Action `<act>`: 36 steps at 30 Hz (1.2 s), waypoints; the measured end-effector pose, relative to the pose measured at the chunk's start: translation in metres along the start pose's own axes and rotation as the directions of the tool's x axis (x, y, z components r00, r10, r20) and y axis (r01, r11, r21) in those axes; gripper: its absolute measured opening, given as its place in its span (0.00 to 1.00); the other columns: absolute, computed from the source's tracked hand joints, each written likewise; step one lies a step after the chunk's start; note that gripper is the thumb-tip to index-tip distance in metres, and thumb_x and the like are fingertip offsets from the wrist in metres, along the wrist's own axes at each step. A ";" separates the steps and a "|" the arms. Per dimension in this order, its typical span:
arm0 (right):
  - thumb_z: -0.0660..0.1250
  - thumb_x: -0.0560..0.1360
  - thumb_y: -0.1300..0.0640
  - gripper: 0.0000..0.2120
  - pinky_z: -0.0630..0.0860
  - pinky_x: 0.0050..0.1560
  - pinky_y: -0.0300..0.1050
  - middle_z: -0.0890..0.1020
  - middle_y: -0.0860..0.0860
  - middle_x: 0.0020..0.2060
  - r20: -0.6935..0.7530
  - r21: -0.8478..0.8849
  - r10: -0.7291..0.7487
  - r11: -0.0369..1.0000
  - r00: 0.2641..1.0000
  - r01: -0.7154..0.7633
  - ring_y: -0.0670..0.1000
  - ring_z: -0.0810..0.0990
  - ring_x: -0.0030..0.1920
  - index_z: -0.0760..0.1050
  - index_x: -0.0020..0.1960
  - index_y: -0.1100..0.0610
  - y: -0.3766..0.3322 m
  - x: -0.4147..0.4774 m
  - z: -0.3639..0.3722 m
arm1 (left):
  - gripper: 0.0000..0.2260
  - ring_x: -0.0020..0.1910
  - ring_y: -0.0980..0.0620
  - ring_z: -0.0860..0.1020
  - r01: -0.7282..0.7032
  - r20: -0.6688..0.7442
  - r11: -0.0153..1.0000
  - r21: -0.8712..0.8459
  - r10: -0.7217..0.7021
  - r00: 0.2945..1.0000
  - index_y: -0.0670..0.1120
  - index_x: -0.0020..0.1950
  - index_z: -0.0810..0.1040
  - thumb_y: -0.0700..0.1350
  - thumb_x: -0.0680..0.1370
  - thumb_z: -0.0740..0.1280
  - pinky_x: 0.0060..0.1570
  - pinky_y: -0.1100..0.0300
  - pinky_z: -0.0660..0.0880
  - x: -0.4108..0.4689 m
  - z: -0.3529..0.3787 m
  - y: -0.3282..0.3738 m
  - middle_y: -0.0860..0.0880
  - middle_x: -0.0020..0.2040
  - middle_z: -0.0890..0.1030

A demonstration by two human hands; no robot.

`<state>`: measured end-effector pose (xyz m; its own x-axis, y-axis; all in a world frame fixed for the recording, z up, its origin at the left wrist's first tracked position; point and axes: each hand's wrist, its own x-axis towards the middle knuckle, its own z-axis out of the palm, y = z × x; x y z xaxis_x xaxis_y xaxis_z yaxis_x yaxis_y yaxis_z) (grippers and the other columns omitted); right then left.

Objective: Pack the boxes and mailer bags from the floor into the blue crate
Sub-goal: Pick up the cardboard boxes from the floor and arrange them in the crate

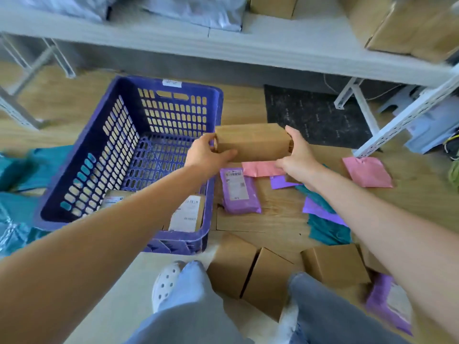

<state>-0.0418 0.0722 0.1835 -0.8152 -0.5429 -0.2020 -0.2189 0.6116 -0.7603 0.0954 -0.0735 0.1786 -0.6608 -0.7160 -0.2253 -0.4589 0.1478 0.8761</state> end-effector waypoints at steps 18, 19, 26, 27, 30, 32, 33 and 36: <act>0.63 0.79 0.55 0.11 0.77 0.52 0.50 0.80 0.55 0.53 0.090 0.005 -0.061 0.998 0.994 0.061 0.54 0.79 0.52 0.72 0.59 0.59 -0.099 0.060 0.157 | 0.22 0.40 0.56 0.74 0.159 -0.283 0.983 -0.093 -0.179 0.942 0.44 0.68 0.73 0.51 0.76 0.68 0.37 0.66 0.70 0.066 -0.130 -0.078 0.52 0.46 0.76; 0.63 0.79 0.55 0.12 0.77 0.52 0.51 0.80 0.55 0.53 0.105 -0.030 -0.042 0.998 0.994 0.046 0.55 0.79 0.51 0.72 0.59 0.59 -0.095 0.064 0.166 | 0.22 0.38 0.57 0.73 0.166 -0.271 0.982 -0.089 -0.184 0.945 0.44 0.68 0.72 0.50 0.76 0.68 0.33 0.69 0.71 0.071 -0.130 -0.087 0.53 0.47 0.76; 0.60 0.79 0.60 0.16 0.73 0.37 0.45 0.79 0.55 0.54 0.170 -0.182 0.086 0.982 0.982 -0.055 0.56 0.79 0.49 0.63 0.66 0.55 -0.072 0.084 0.220 | 0.19 0.39 0.53 0.74 0.265 -0.202 0.948 -0.175 -0.298 0.933 0.47 0.66 0.69 0.46 0.77 0.67 0.34 0.61 0.72 0.108 -0.116 -0.148 0.48 0.53 0.76; 0.60 0.79 0.62 0.19 0.75 0.41 0.47 0.78 0.57 0.57 0.174 -0.203 0.116 0.976 0.978 -0.080 0.58 0.79 0.53 0.61 0.69 0.56 -0.070 0.087 0.227 | 0.18 0.41 0.51 0.75 0.277 -0.181 0.940 -0.197 -0.312 0.933 0.47 0.66 0.69 0.44 0.77 0.67 0.39 0.56 0.76 0.112 -0.113 -0.155 0.48 0.51 0.76; 0.56 0.79 0.66 0.29 0.72 0.49 0.47 0.72 0.59 0.65 0.191 -0.299 0.194 0.945 0.962 -0.132 0.59 0.75 0.61 0.48 0.76 0.58 -0.062 0.092 0.242 | 0.18 0.48 0.47 0.77 0.320 -0.144 0.927 -0.195 -0.350 0.925 0.48 0.65 0.70 0.41 0.76 0.66 0.51 0.50 0.77 0.125 -0.107 -0.176 0.46 0.54 0.76; 0.56 0.80 0.66 0.32 0.70 0.47 0.45 0.70 0.60 0.68 0.197 -0.340 0.235 0.927 0.952 -0.159 0.58 0.73 0.62 0.43 0.77 0.60 -0.058 0.096 0.250 | 0.16 0.49 0.45 0.77 0.376 -0.137 0.914 -0.153 -0.396 0.908 0.46 0.63 0.69 0.42 0.76 0.66 0.52 0.50 0.76 0.133 -0.104 -0.187 0.44 0.54 0.77; 0.56 0.80 0.66 0.32 0.71 0.47 0.45 0.68 0.60 0.69 0.206 -0.365 0.264 0.914 0.942 -0.176 0.58 0.72 0.64 0.41 0.78 0.60 -0.056 0.097 0.254 | 0.15 0.49 0.45 0.76 0.402 -0.132 0.906 -0.132 -0.418 0.899 0.44 0.62 0.70 0.42 0.76 0.65 0.53 0.49 0.76 0.137 -0.103 -0.192 0.43 0.54 0.77; 0.55 0.80 0.64 0.31 0.74 0.51 0.47 0.64 0.62 0.71 0.246 -0.362 0.358 0.896 0.901 -0.257 0.61 0.70 0.67 0.41 0.77 0.61 -0.042 0.110 0.273 | 0.12 0.46 0.46 0.74 0.427 -0.082 0.902 -0.060 -0.431 0.899 0.42 0.60 0.74 0.40 0.77 0.63 0.45 0.54 0.74 0.145 -0.100 -0.203 0.43 0.51 0.76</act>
<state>0.0244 -0.1700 0.0246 -0.6810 -0.4115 -0.6057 -0.1805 0.8960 -0.4057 0.1520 -0.2752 0.0101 -0.3474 -0.7634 -0.5446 -0.6605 -0.2131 0.7200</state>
